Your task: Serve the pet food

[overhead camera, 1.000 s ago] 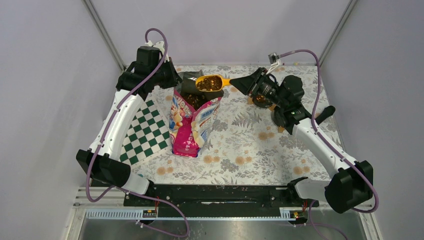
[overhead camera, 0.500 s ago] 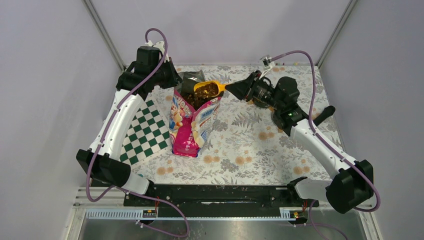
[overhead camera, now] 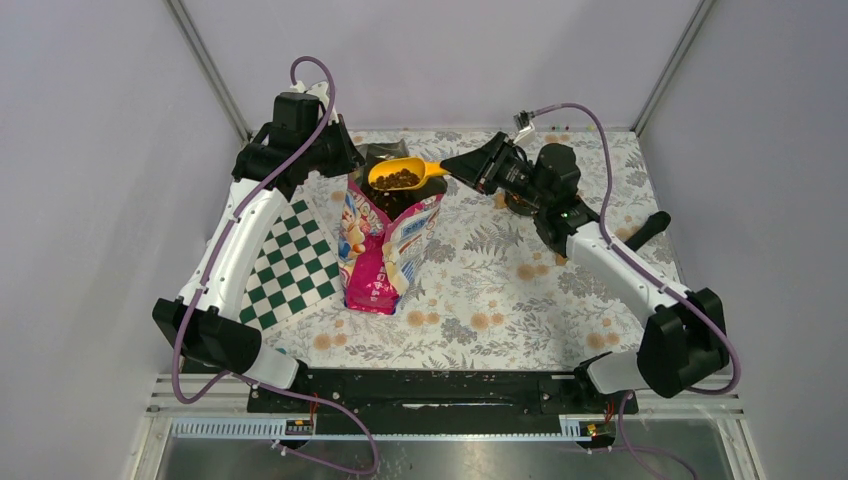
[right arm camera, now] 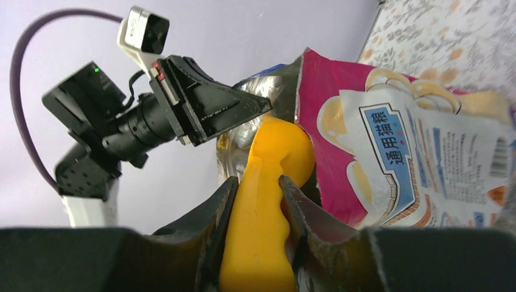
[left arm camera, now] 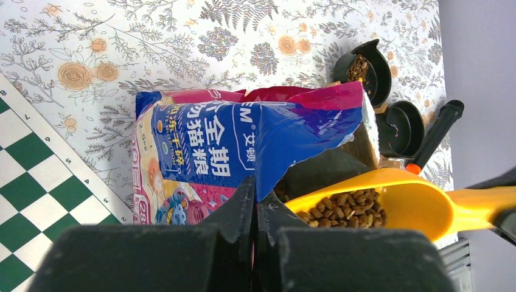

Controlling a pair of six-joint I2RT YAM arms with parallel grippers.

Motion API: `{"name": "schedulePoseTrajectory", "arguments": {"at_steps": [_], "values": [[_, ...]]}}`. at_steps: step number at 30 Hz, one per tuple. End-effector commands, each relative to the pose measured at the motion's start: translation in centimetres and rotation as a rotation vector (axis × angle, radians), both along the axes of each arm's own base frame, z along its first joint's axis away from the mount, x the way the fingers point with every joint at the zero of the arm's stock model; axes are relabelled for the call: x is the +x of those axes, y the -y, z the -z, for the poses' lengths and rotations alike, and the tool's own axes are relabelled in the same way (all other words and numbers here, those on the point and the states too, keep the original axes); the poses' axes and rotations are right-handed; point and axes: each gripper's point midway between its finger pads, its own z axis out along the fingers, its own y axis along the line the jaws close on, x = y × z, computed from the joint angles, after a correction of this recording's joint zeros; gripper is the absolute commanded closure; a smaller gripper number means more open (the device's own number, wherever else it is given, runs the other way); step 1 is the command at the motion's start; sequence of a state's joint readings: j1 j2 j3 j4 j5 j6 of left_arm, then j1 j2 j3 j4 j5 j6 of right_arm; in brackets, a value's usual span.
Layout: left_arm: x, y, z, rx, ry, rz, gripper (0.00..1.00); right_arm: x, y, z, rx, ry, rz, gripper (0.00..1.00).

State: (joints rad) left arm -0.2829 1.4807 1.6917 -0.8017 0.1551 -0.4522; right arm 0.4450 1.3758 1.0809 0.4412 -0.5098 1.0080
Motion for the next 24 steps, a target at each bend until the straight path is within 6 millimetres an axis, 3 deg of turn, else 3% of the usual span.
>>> {"name": "schedulePoseTrajectory", "arguments": {"at_steps": [1, 5, 14, 18, 24], "values": [[1.4, 0.8, -6.8, -0.093, 0.228, 0.019, 1.0, 0.2, 0.0, -3.0, 0.228, -0.094, -0.025, 1.0], [1.2, 0.6, -6.8, -0.091, 0.231, 0.015, 1.0, 0.6, 0.6, -3.1, 0.277, -0.123, -0.007, 1.0], [1.0, 0.2, -6.9, -0.09, 0.234, 0.008, 1.0, 0.6, 4.0, -4.6, 0.349, -0.098, 0.068, 1.0], [0.9, 0.0, -6.7, -0.092, 0.227, 0.003, 1.0, 0.8, 6.6, -4.2, 0.36, -0.072, 0.122, 1.0], [0.8, 0.0, -6.3, -0.093, 0.217, 0.006, 1.0, 1.6, 12.0, -2.5, 0.471, -0.075, 0.199, 1.0]]}}
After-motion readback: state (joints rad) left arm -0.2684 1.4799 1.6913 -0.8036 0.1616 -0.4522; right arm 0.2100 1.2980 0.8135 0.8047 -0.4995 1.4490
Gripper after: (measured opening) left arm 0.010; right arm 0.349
